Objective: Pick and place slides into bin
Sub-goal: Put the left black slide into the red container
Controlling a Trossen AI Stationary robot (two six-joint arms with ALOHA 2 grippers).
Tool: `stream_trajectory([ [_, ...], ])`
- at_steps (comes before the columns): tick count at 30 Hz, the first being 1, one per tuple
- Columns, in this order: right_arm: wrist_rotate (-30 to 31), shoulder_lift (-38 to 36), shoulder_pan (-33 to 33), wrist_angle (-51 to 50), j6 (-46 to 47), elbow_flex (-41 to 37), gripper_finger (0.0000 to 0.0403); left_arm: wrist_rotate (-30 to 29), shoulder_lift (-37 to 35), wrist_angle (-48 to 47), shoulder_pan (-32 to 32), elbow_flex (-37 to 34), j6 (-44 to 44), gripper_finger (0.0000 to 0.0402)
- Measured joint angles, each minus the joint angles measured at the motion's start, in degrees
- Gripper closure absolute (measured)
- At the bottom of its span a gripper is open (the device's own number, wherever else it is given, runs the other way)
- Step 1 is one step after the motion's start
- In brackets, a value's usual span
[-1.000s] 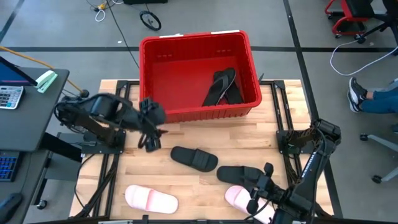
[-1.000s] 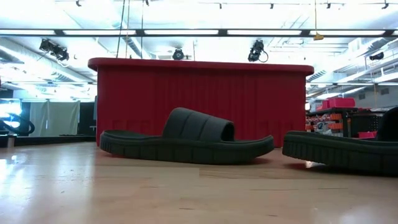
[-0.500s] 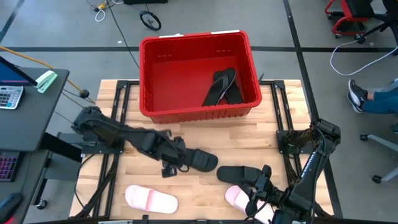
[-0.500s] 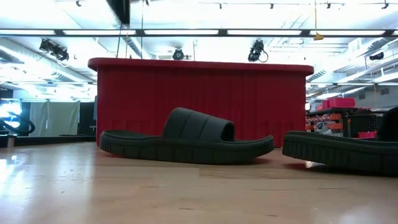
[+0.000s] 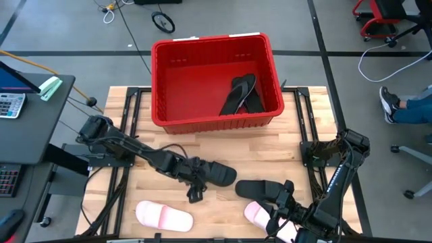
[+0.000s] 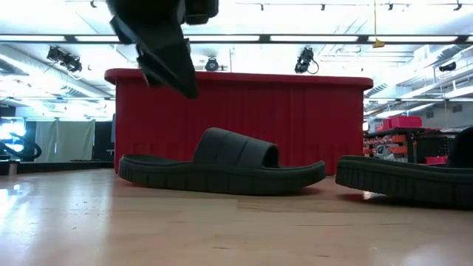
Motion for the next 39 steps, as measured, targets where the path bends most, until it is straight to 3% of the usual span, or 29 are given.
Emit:
stream_trajectory([
  [11, 0.0, 0.0, 0.0, 0.0, 0.0, 0.0, 0.0302, 0.4, -0.3, 23.7, 4.0, -13.3, -2.7, 0.029],
  [29, -0.2, 0.0, 0.0, 1.1, 1.6, 0.0, 0.0302, -0.4, -0.1, 23.5, 6.0, -13.5, -5.1, 0.0291],
  [39, -0.2, 0.0, 0.0, 1.4, 1.5, 0.0, 0.0302, -1.2, 4.3, 28.6, 6.0, -13.4, -9.0, 0.0292],
])
